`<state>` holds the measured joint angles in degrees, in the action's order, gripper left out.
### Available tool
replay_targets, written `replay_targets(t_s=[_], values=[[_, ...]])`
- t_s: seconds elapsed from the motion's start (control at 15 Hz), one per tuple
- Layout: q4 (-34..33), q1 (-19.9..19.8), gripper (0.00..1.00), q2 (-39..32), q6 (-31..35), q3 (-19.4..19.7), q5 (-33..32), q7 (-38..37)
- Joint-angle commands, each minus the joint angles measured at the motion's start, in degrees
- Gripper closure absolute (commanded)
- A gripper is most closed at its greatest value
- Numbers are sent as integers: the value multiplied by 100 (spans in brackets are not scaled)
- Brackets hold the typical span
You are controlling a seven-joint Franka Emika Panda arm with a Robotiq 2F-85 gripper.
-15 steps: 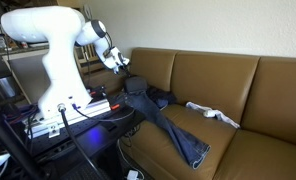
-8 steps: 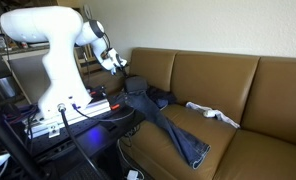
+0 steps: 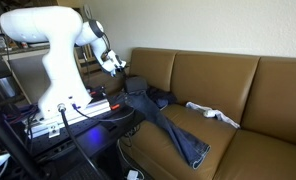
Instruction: Move the bag to the right
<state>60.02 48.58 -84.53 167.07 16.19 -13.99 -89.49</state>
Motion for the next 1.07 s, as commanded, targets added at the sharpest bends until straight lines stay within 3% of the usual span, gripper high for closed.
replay_targets(t_s=[0.0,0.2,0.53,1.0], values=[[6,46,0,0,2,56,148,92],[85,13,0,5,1,38,41,316],[393,88,0,5,666,206,113,391],[449,-81,0,6,823,-8,-130,212]])
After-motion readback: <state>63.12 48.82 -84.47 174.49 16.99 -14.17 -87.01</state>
